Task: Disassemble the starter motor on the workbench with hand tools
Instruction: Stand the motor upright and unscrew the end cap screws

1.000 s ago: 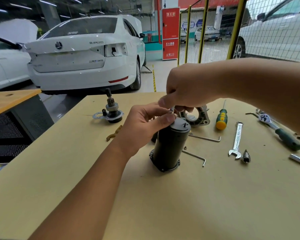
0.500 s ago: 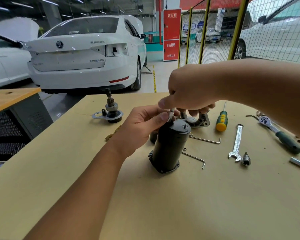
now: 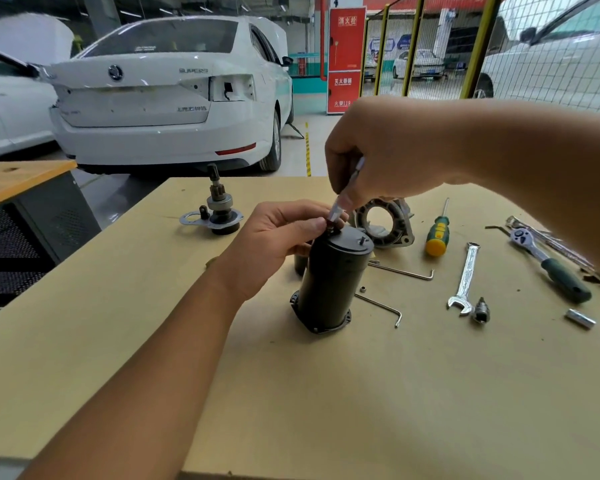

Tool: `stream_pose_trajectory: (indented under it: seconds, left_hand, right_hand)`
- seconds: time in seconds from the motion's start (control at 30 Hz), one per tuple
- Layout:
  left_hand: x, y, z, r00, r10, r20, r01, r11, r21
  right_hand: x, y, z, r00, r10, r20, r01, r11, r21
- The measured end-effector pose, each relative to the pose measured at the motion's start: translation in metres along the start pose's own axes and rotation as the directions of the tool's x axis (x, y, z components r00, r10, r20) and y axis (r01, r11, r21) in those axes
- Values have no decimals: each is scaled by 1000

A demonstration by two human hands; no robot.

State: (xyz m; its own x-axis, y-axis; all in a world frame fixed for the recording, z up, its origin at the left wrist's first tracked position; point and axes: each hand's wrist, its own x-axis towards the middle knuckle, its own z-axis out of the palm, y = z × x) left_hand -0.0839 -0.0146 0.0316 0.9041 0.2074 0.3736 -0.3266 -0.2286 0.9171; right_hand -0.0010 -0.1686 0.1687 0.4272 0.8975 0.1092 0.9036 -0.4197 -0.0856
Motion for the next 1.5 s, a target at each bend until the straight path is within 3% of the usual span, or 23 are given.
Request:
stream_pose_trajectory:
  seconds: [0.1,0.27,0.43,0.57,0.73,0.87,0.97,1.13,1.37,1.5]
  left_hand:
    - [0,1,-1,1000,14,-17,-13,1000,28]
    - [2,5,-1,998,25,-50,-21,997,74]
    - [1,4,-2,999,30,-26,-28,997,77]
    - [0,3,-2,995,89,36,-91,994,52]
    - [3,-2,-1,999,31,-7,-31,1000,3]
    - [5,-8,-1,1000,23,-15,-24,999,-45]
    - [3,-7,-3,994,67,90,-60,995,-74]
    - [0,-7,-7,989,-42,142,28,995,97]
    - [1,-4,-8,986,-85,140,73,993,88]
    - [0,-4,-6,987,-85,136,75,994,73]
  right_hand:
    - [-3,10,-2,996,69,-56,-57,979,194]
    - [-9,24,6,973,168,-157,-107,935,337]
    - [-12,33,41,894,346,-285,-128,807,576]
    - [-11,34,87,773,485,-408,-68,703,708]
    - [-13,28,104,736,529,-422,137,494,858]
    - [-12,17,114,741,470,-479,165,564,809]
    - [-10,7,124,771,434,-466,107,633,767]
    - [-9,10,123,774,430,-465,68,673,736]
    - [-12,16,108,841,250,-480,66,833,549]
    - [-9,15,96,908,148,-392,43,898,437]
